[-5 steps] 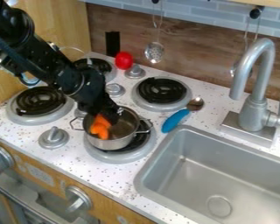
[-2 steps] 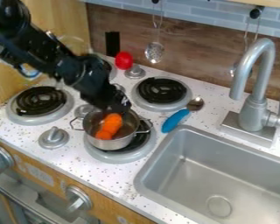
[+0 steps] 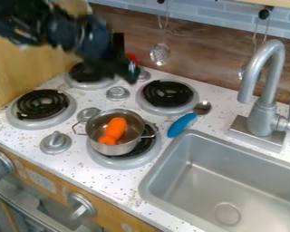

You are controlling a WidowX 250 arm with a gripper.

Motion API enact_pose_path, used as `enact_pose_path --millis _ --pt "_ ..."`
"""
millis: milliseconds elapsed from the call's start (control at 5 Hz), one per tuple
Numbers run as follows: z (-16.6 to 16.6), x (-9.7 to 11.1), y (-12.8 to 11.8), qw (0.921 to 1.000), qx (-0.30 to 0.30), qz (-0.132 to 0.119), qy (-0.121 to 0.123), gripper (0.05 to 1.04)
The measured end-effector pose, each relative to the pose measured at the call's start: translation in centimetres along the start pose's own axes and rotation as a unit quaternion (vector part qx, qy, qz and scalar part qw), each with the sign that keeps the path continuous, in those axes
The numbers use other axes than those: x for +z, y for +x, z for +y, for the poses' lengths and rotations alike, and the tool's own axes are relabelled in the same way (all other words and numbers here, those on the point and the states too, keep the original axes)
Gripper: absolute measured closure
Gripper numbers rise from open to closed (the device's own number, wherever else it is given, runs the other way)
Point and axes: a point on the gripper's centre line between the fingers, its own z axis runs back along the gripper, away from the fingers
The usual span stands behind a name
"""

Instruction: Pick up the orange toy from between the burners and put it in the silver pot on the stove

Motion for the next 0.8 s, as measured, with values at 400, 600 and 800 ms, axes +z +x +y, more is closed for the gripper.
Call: enact_pose_path --millis 400,600,800 --pt "-0.10 0.40 0.42 1.0000 -0.003 -0.006 0.002 0.079" --pt "-0.09 0.41 0.48 1.0000 -0.005 -0.006 0.002 0.079" --pt "-0.12 0.44 0.46 1.0000 -0.005 -0.006 0.002 0.079"
